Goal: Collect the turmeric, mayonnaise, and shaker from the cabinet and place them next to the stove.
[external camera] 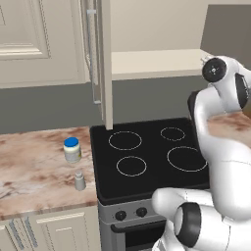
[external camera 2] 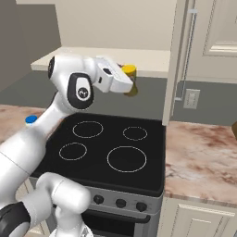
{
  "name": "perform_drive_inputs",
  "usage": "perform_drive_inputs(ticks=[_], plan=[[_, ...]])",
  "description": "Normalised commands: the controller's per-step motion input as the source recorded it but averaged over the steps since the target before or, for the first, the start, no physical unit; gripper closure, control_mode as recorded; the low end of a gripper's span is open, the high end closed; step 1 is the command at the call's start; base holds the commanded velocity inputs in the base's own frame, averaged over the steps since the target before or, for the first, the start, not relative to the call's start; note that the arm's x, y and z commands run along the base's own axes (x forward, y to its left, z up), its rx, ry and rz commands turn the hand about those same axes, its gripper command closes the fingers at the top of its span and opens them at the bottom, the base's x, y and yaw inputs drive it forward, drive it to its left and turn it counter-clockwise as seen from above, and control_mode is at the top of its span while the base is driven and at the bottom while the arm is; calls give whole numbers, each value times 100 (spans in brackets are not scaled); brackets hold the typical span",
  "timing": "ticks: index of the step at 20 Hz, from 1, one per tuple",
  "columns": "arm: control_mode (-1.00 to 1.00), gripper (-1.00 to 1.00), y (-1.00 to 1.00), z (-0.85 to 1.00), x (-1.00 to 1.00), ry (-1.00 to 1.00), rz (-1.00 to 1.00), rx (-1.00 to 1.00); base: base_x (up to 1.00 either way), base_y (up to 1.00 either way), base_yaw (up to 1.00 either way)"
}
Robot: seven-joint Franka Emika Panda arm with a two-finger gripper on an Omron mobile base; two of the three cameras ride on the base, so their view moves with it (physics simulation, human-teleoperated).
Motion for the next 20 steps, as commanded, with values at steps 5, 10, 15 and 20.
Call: perform_drive_inputs(ticks=[5,10,15,20], plan=[[-100,100,-20,-59,-11,0,-23,0,0,0,0],[-100,100,-37,-61,1,6,-15,1,0,0,0],[-100,100,-43,-44,11,10,-8,1,0,0,0],[-100,100,-26,-43,17,2,-5,2,0,0,0]])
